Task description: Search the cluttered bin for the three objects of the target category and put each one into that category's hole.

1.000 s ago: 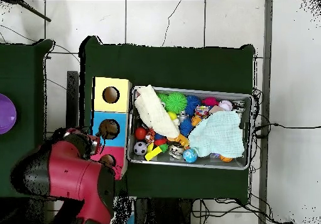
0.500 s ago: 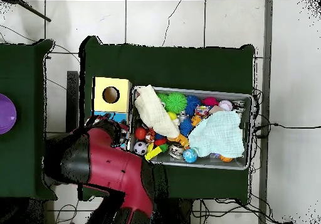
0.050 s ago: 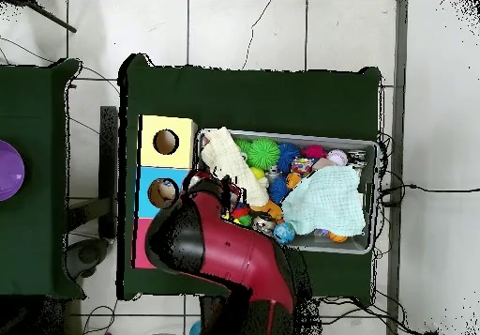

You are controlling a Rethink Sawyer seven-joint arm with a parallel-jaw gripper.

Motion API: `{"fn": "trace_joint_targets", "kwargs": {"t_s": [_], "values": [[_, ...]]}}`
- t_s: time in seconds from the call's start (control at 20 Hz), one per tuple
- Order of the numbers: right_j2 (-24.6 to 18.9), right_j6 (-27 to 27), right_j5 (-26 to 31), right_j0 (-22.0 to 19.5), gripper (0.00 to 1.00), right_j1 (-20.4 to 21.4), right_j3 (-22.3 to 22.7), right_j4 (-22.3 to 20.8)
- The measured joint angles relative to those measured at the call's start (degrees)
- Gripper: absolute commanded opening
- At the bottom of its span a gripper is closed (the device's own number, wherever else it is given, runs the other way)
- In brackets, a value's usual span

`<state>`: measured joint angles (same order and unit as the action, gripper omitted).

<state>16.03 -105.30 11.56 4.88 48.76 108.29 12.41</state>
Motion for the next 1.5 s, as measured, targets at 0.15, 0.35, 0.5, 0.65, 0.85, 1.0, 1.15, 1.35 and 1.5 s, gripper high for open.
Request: {"fn": "trace_joint_targets", "kwargs": {"t_s": [0.15, 0.35, 0.5, 0.65, 0.85, 1.0, 1.15, 1.35, 1.5], "values": [[-2.73, 0.00, -1.46, -2.65, 1.00, 0.58, 1.90, -3.20], [-5.77, 0.00, -3.14, -4.69, 1.00, 0.91, 4.05, -7.44], [-7.61, 0.00, -4.86, -5.53, 1.00, 0.94, 5.53, -10.00], [-9.22, 0.00, -6.94, -6.43, 1.00, 0.98, 7.07, -11.61], [-11.46, 0.00, -10.33, -8.30, 1.00, 1.01, 9.31, -13.72], [-12.71, 0.00, -12.58, -9.98, 1.00, 1.02, 10.85, -15.25], [-13.55, 0.00, -14.77, -11.64, 1.00, 1.00, 12.10, -17.04], [-14.68, 0.00, -17.79, -14.14, 1.00, 0.91, 13.72, -19.92], [-15.13, 0.00, -19.29, -15.62, 1.00, 0.74, 14.72, -21.87]]}}
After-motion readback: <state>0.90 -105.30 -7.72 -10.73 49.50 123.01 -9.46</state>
